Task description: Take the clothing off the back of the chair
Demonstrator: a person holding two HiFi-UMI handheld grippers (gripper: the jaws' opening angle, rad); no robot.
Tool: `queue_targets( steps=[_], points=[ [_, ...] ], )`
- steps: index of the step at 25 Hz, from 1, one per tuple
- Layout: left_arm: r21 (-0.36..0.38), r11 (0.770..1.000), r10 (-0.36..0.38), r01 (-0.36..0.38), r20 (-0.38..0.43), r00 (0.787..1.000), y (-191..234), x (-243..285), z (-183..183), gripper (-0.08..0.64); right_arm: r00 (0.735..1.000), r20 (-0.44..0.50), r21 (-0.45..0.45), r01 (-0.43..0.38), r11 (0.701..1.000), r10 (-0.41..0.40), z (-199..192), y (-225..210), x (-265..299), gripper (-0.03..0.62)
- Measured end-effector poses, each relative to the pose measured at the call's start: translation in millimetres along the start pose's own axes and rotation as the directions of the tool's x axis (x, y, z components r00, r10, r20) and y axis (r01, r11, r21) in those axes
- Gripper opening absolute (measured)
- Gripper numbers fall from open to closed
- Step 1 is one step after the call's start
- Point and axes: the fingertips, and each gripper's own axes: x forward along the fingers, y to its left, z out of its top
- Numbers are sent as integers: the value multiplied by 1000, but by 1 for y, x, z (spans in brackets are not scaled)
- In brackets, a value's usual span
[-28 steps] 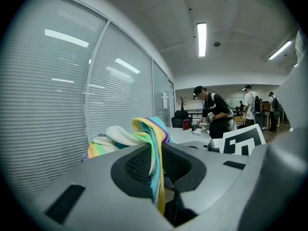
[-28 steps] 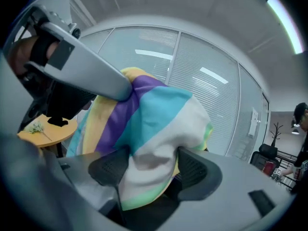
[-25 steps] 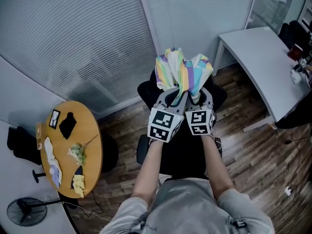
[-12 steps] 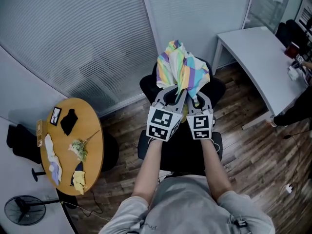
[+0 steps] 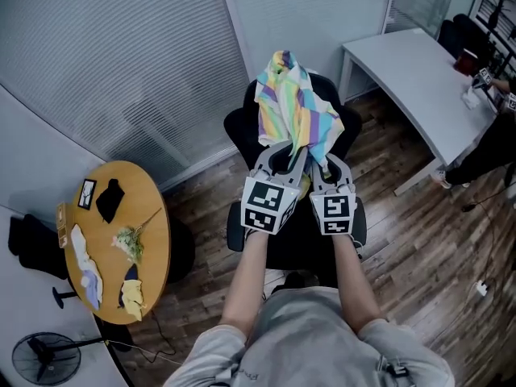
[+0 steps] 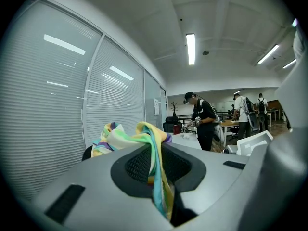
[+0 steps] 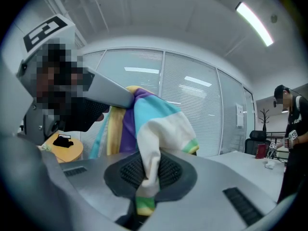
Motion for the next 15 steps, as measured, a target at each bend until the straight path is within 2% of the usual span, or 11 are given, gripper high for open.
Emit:
queue_targets(
  steps=[7, 15],
  points=[
    [-8, 999, 35, -35, -8, 999, -37, -18, -7, 67, 999, 13, 31, -37, 999, 36, -6, -3, -46, 44],
    [-73, 990, 114, -118, -48, 992, -81, -43, -31, 67, 993, -4, 46, -122, 991, 122, -30, -3, -108, 44]
  ],
)
